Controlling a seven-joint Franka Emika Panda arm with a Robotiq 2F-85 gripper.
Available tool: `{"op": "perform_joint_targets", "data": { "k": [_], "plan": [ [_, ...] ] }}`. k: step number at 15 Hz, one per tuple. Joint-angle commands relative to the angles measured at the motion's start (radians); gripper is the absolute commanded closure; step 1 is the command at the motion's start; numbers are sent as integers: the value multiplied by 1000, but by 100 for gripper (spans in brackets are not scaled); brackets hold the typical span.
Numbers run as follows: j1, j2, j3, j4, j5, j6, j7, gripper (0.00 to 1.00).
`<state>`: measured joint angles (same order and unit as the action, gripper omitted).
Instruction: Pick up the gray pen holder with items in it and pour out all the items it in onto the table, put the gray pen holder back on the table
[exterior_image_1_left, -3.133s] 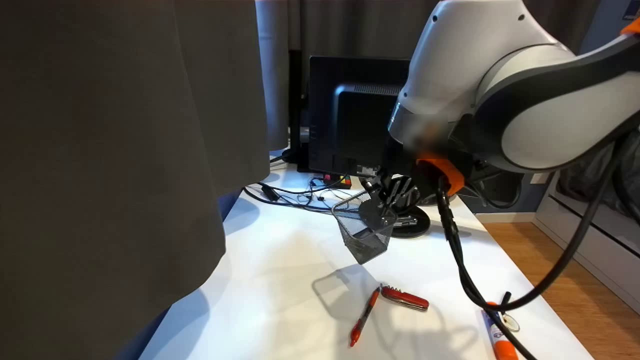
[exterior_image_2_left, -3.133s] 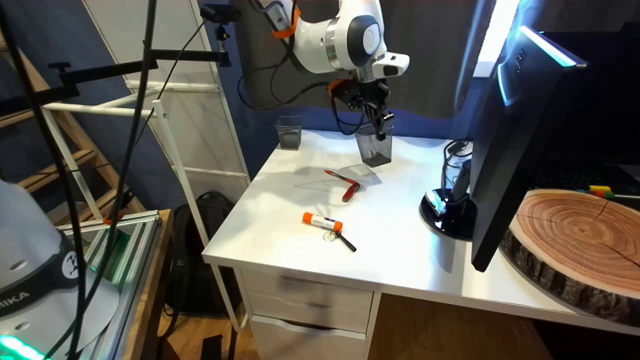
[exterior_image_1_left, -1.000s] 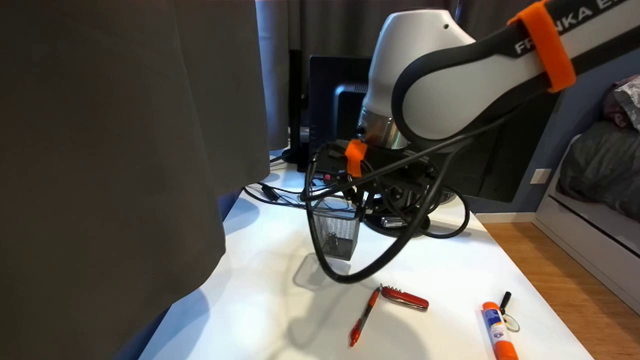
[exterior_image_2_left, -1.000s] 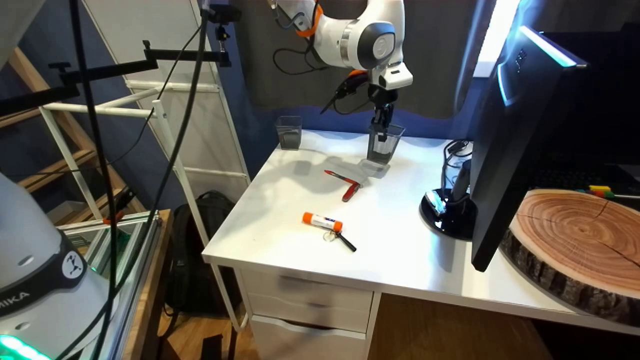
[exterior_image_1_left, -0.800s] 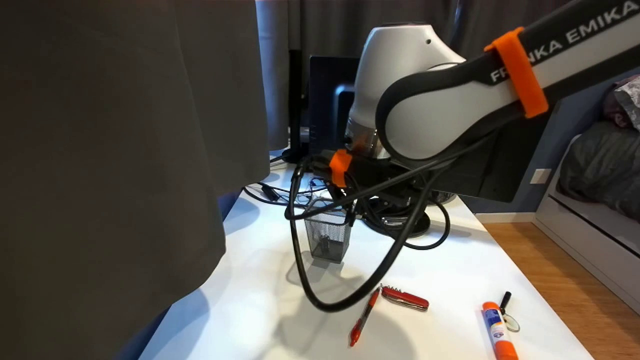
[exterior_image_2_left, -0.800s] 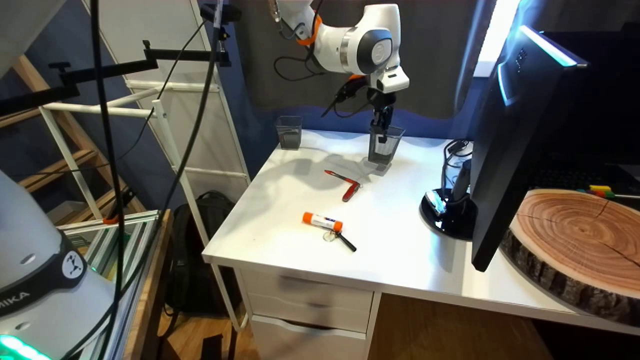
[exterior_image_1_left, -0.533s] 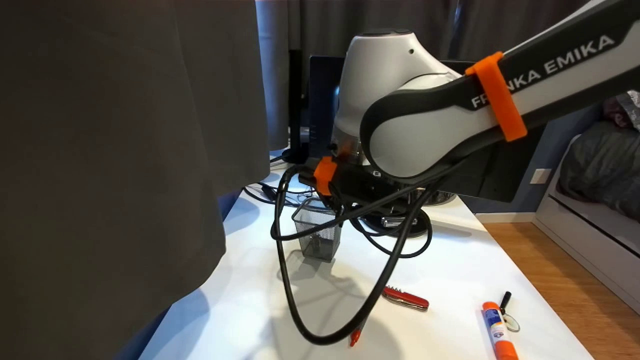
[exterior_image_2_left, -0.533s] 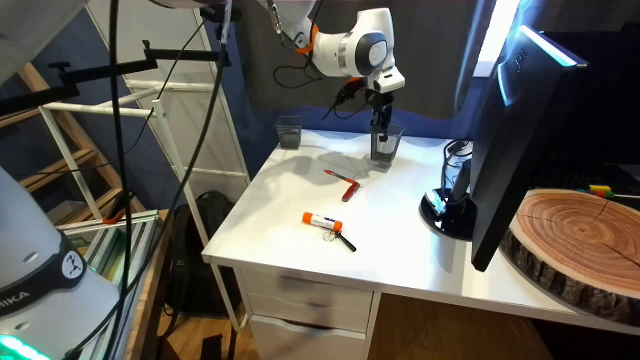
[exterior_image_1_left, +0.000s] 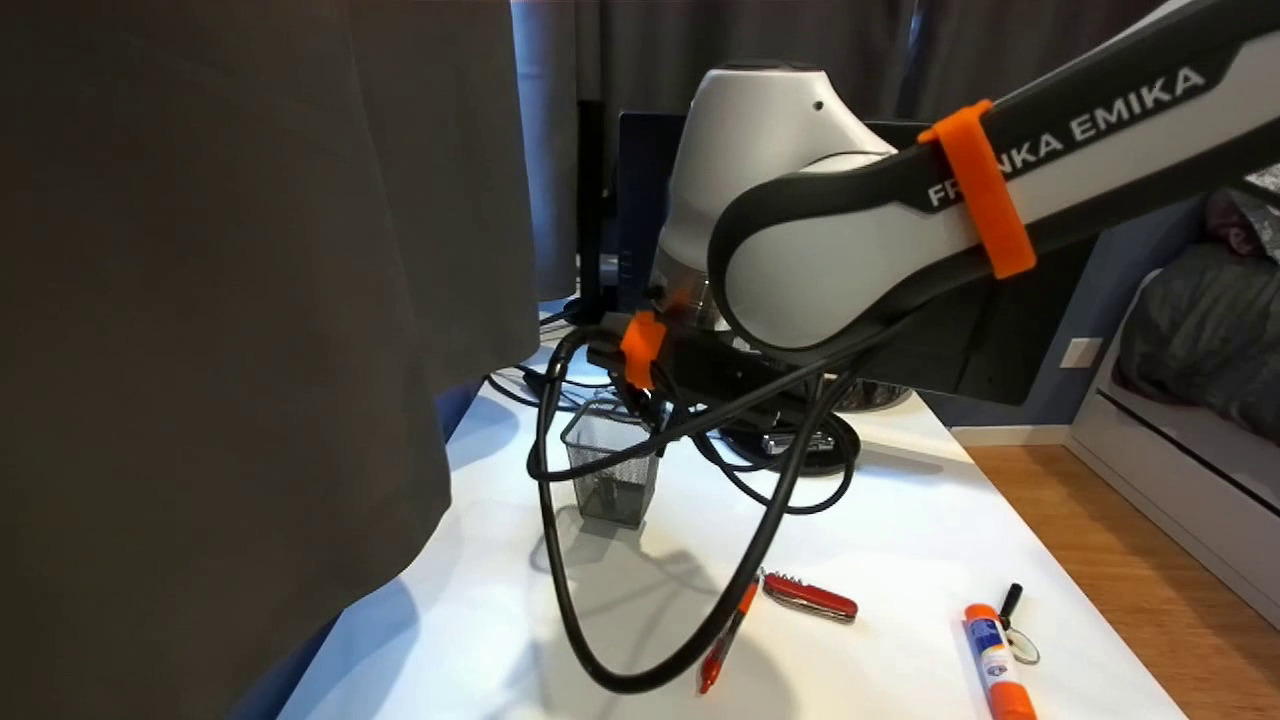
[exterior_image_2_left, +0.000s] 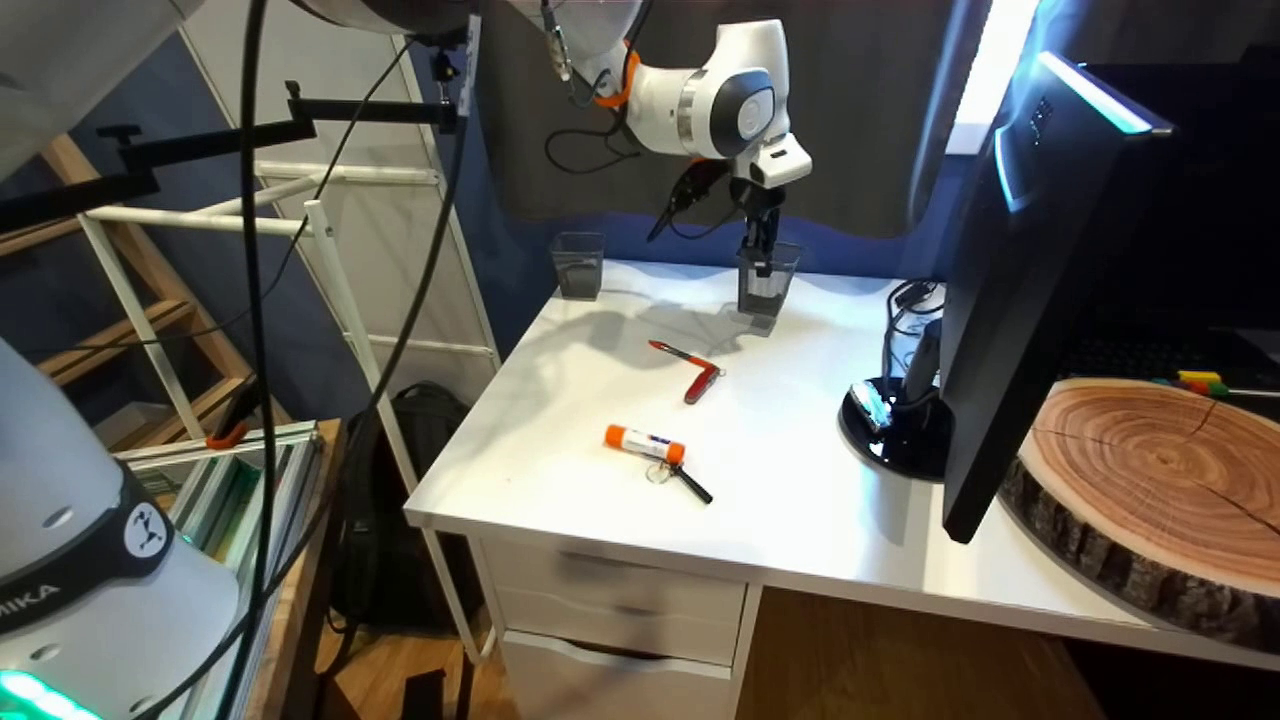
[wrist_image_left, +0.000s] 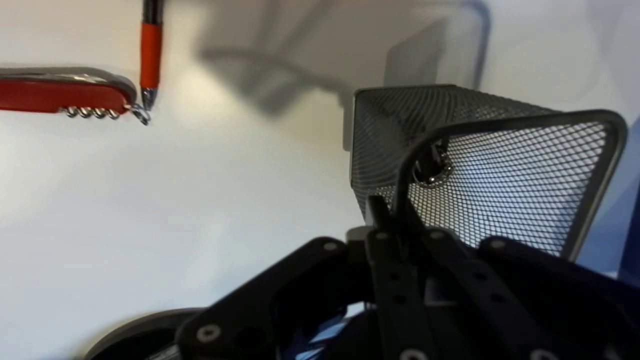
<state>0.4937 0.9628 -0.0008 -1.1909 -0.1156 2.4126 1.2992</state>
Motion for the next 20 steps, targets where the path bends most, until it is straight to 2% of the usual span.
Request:
{"op": "perform_joint_targets", "data": {
  "k": [1,5,15,16,18,20],
  "plan": [
    [78,12,-91,-9,-88,137,92,98],
    [121,40,-127,8,-121,177,102,98],
    [114,61,-100,8,-74,112,83,98],
    [108,59,-92,7,-64,105,78,69],
    [103,55,-90,3,-55,93,81,61],
    [98,37,-94,-10,-43,69,89,47]
  ]
}}
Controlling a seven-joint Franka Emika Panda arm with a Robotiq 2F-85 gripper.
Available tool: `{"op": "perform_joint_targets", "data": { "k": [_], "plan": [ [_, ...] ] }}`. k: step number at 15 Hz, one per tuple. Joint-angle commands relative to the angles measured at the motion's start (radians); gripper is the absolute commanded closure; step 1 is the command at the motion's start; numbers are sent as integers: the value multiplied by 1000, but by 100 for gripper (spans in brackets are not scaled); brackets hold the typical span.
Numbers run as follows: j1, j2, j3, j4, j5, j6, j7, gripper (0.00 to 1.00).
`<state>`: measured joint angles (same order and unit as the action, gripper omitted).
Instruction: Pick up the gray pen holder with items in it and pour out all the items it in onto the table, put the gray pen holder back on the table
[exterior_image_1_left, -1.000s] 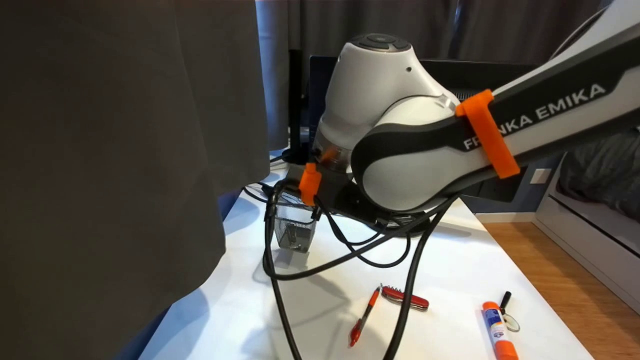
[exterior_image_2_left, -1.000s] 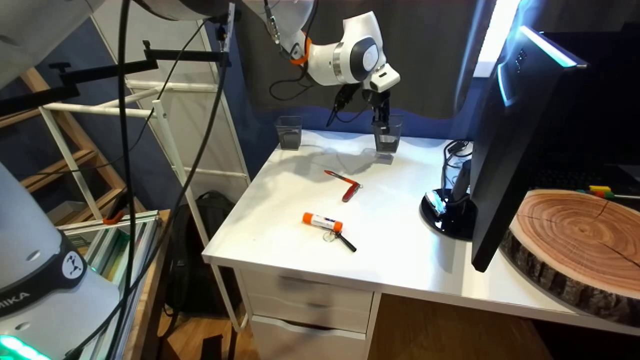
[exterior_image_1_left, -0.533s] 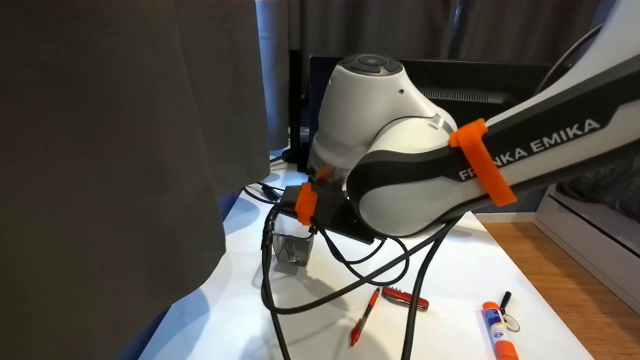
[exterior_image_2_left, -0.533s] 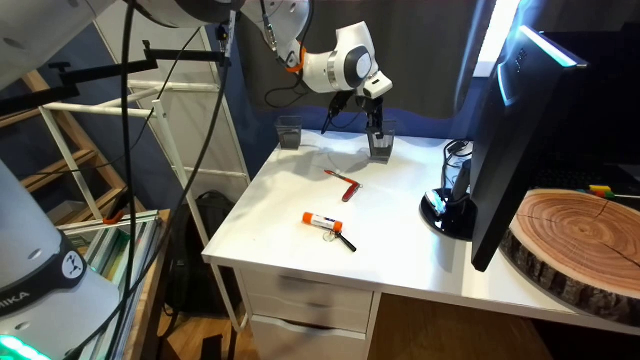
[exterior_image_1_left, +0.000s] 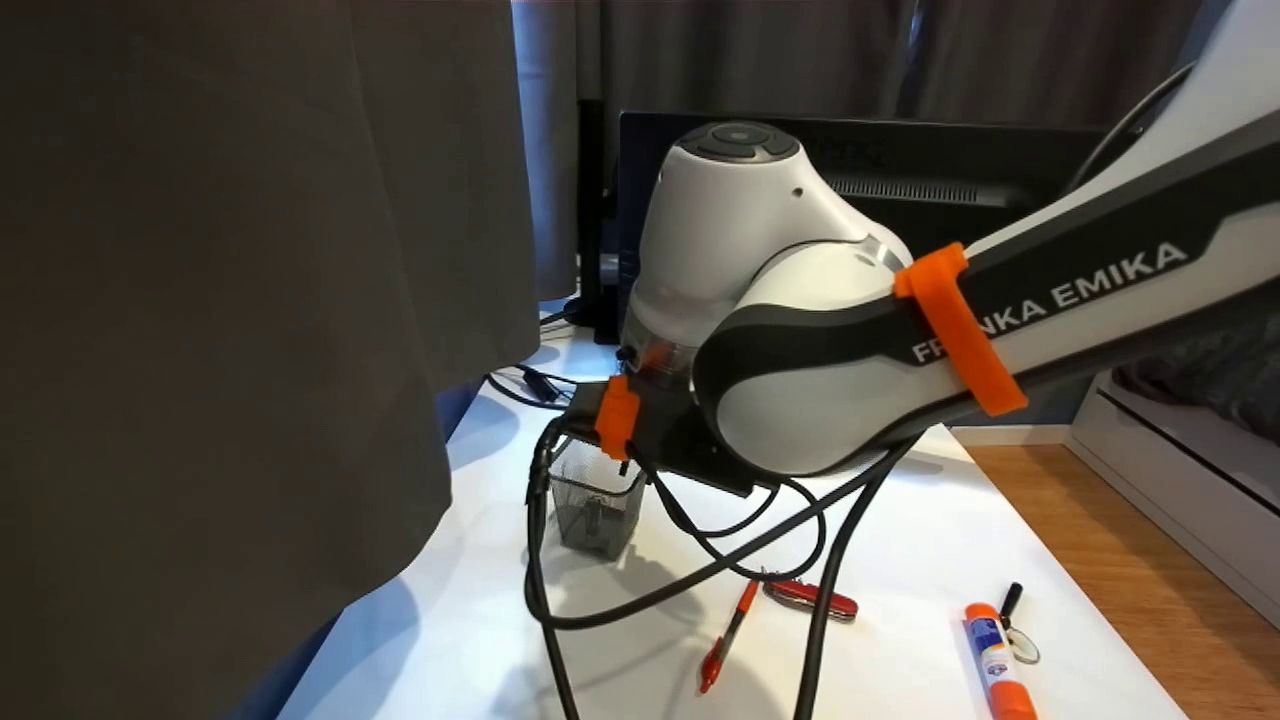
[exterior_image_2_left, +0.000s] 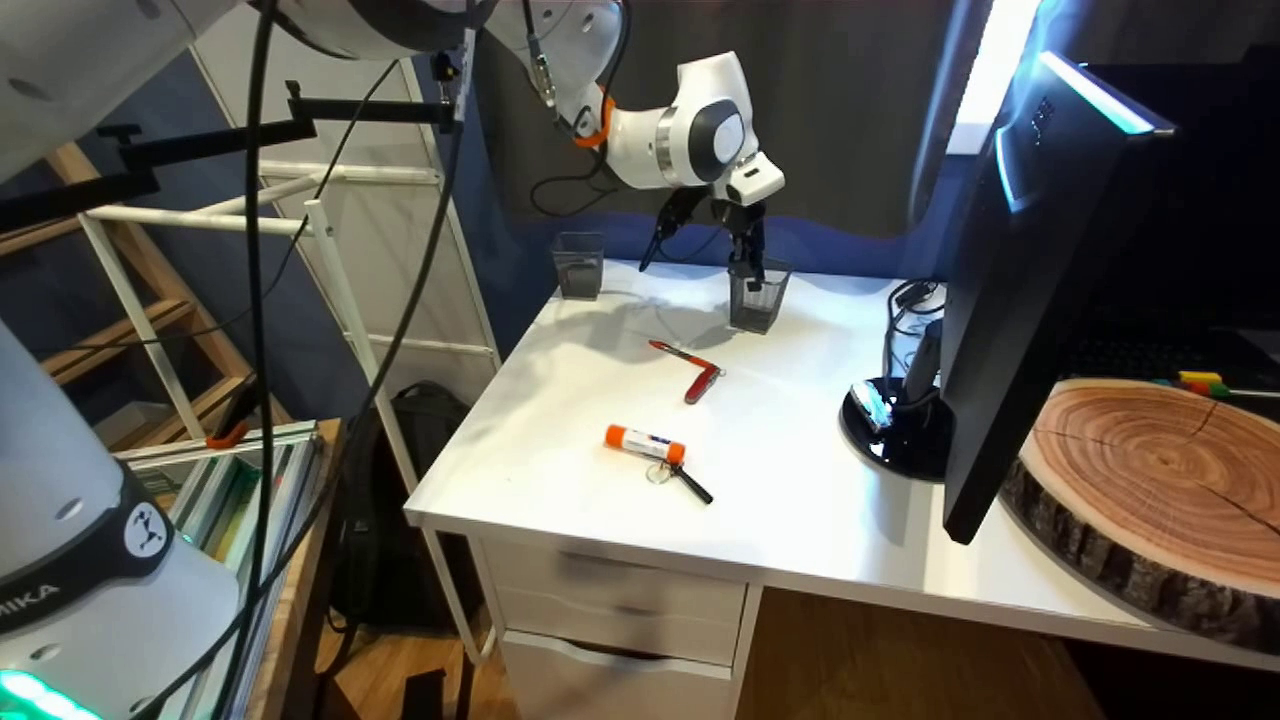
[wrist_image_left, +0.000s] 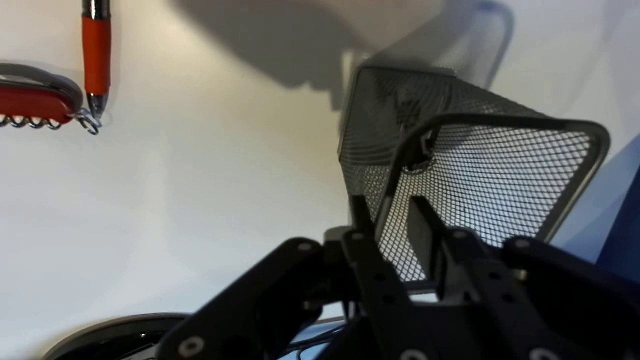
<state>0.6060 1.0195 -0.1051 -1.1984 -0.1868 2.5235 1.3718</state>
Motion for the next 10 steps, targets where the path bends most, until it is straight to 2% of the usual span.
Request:
{"op": "perform_joint_targets", "data": {
  "k": [1,4,7,8,9,10],
  "plan": [
    [-18,-41,7,-21,35,-46,25,41],
    [-40,-166,8,-147,42,15,17,19],
    [-83,-280,40,-283,9,225,-102,1],
    [-85,-316,37,-325,-7,282,-130,0],
    [-67,-202,12,-163,23,176,-87,9],
    [-70,-239,12,-204,22,218,-114,3]
  ]
}}
